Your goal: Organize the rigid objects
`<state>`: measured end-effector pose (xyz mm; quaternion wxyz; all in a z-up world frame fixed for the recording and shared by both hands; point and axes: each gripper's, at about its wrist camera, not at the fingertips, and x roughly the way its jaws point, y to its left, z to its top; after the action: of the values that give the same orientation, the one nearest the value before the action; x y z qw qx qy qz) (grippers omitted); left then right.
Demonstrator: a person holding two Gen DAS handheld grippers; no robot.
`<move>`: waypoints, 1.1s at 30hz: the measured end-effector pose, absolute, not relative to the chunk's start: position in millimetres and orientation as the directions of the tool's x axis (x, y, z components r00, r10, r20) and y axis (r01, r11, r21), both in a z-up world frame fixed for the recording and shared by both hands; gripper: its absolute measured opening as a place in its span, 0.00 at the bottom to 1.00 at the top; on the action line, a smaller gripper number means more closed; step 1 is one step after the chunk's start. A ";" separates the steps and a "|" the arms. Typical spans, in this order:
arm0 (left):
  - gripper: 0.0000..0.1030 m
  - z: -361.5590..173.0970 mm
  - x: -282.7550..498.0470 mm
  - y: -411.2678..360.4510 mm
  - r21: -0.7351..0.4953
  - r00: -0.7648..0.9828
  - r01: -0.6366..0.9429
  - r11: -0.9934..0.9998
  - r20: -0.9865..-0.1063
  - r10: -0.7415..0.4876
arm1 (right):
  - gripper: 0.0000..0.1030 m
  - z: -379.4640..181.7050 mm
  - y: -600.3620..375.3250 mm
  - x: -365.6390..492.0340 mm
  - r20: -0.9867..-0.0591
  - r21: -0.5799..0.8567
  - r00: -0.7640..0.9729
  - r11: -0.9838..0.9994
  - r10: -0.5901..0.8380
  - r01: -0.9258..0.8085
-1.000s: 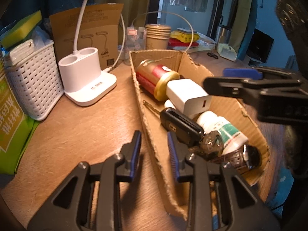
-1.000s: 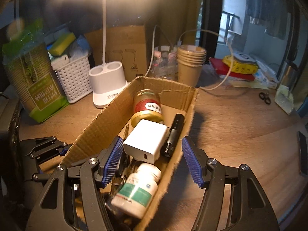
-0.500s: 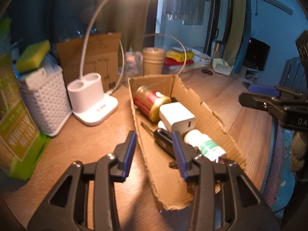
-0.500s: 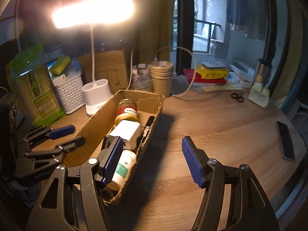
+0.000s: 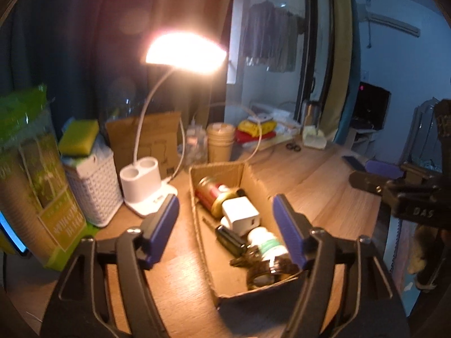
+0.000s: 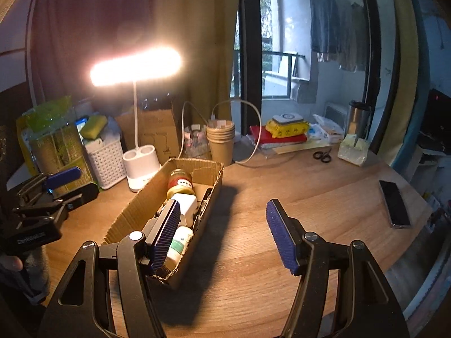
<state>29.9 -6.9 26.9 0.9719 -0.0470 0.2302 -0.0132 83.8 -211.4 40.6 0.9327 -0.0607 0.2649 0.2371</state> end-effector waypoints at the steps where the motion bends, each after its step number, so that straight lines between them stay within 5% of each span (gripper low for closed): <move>1: 0.72 31.2 26.6 -9.1 -0.096 0.898 0.009 0.995 -0.438 -0.050 | 0.65 43.1 -213.0 81.3 -0.518 0.011 0.752 0.882 0.408 -0.470; 9: 0.90 62.6 0.3 -29.5 -0.080 0.933 0.021 0.997 -0.356 -0.049 | 0.65 67.0 -232.4 58.2 -0.447 0.006 0.810 0.907 0.378 -0.420; 33: 0.93 86.4 -18.5 -51.5 -0.047 0.978 -0.063 0.997 -0.200 0.052 | 0.67 85.3 -248.5 23.3 -0.298 -0.057 0.910 0.947 0.287 -0.317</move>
<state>-18.5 -51.5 86.4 0.9942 -0.0265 0.0999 0.0289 23.3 -248.5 85.3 0.9759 -0.0523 0.1445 0.1549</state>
